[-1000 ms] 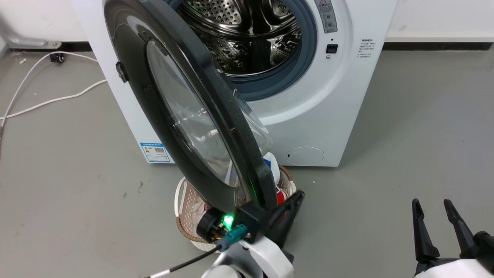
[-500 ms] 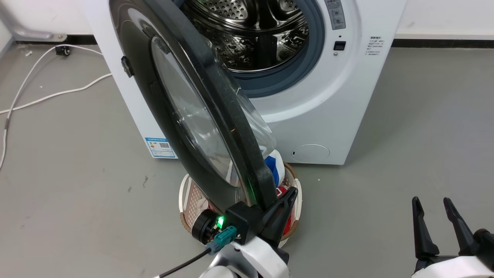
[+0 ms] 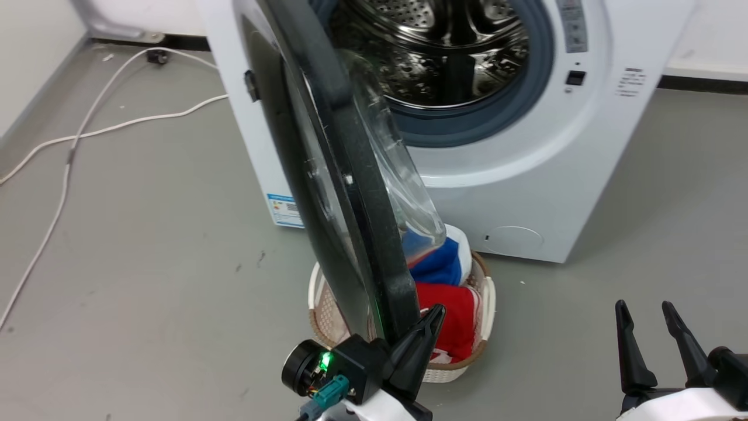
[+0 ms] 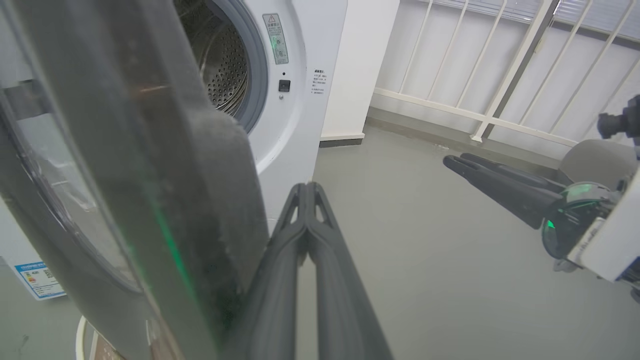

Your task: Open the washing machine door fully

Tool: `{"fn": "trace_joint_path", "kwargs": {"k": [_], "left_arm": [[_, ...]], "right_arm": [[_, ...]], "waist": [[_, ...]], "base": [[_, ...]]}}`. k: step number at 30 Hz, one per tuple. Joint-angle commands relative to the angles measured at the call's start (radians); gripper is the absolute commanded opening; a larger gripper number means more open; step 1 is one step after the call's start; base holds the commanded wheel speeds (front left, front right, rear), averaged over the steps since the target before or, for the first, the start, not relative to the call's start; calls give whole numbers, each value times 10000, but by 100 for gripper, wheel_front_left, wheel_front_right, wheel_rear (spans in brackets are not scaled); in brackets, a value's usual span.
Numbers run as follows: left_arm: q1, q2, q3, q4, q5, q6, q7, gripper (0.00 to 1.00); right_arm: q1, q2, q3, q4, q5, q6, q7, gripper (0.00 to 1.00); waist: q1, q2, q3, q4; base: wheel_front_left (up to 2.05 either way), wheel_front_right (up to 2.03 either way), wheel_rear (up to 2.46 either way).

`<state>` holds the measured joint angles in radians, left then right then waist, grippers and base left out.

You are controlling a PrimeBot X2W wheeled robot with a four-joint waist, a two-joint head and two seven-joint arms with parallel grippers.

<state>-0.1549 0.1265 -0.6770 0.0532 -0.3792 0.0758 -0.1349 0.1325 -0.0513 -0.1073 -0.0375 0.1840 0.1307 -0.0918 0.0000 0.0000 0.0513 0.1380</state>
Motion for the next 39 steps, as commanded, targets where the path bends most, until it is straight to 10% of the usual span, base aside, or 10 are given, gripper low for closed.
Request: {"fn": "trace_joint_path", "kwargs": {"k": [1, 22, 39], "left_arm": [[-31, 306, 256, 29, 120, 242, -30, 0], [317, 228, 840, -388, -89, 817, -1045, 0], [-564, 1897, 3860, 394, -1580, 957, -1098, 0]], "right_arm": [[-64, 13, 13, -41, -12, 1, -3, 100], [-260, 6, -157, -511, -385, 1, 474, 100], [-423, 8, 28, -582, -231, 1, 495, 100]], "waist": [[0, 0, 15, 333], [0, 0, 371, 3396], [0, 0, 606, 2903]], "base": [[0, 0, 0], [0, 0, 0], [0, 0, 0]]}}
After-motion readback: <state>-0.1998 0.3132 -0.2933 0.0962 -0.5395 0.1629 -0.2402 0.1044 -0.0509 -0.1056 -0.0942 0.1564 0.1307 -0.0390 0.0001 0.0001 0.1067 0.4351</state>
